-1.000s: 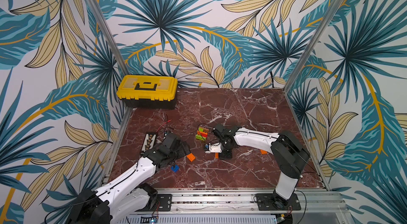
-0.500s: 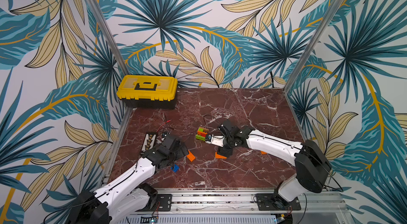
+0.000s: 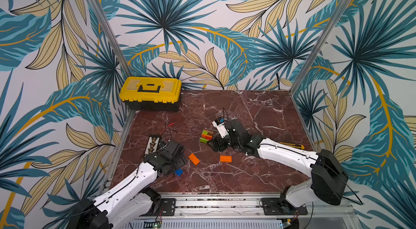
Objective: Assemble the number 5 with lego
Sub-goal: Pick up the lego brick from the center of the board.
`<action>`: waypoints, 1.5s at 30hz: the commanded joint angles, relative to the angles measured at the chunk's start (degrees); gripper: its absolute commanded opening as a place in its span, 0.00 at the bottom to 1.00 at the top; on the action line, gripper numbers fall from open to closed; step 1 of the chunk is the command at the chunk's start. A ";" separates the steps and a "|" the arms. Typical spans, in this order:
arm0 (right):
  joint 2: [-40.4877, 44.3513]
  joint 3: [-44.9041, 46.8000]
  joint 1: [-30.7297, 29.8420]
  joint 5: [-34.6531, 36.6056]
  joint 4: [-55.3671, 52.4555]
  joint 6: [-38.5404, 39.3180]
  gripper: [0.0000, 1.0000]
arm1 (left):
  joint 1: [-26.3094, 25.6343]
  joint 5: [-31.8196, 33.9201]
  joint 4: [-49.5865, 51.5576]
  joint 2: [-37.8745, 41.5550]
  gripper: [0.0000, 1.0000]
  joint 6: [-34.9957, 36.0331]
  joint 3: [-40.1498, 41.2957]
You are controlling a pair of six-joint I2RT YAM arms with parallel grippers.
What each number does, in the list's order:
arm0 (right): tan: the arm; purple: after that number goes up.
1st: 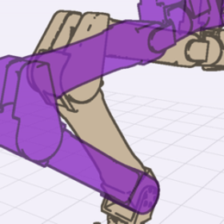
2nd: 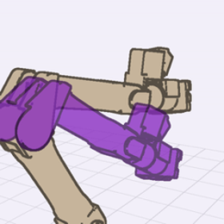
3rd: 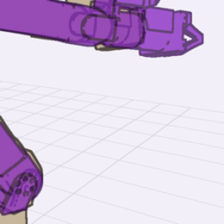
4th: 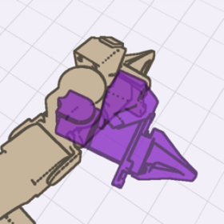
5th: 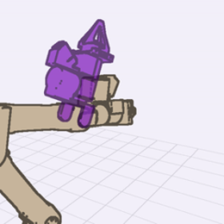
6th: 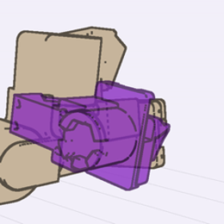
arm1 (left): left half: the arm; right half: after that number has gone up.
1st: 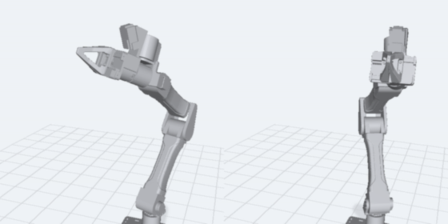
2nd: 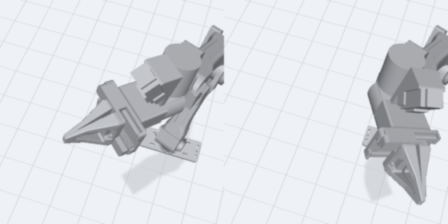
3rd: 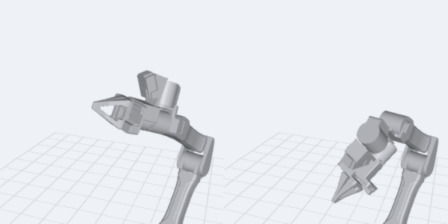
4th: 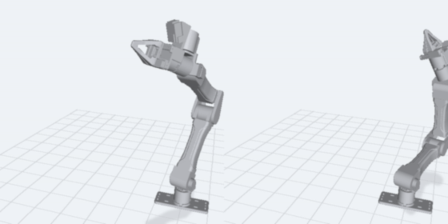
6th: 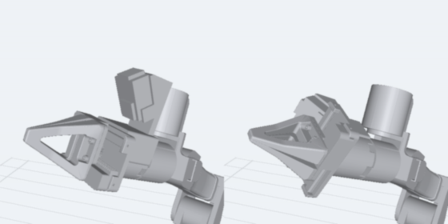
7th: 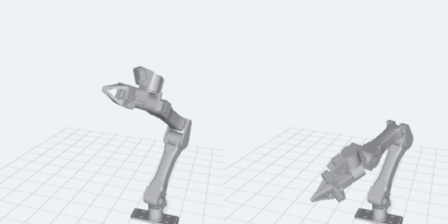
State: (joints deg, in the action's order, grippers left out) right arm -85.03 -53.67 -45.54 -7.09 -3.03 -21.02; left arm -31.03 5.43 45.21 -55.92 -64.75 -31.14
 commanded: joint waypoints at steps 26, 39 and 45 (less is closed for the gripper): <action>2.50 8.53 -2.80 4.46 8.63 -20.11 0.88 | -4.30 0.37 -0.10 -9.51 0.48 -9.21 -1.56; 3.12 9.24 -2.80 5.01 8.90 -19.77 0.88 | -4.31 0.02 -0.99 -10.48 0.40 -8.04 -1.62; 2.94 9.56 -2.78 5.42 9.00 -20.03 0.88 | -4.34 -0.04 -1.14 -11.13 0.39 -7.22 -1.78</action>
State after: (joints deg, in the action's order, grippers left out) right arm -83.05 -45.52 -48.31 -2.79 4.91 -40.36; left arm -35.22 5.13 44.47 -66.74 -72.75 -31.81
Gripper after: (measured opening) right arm 0.882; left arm 0.396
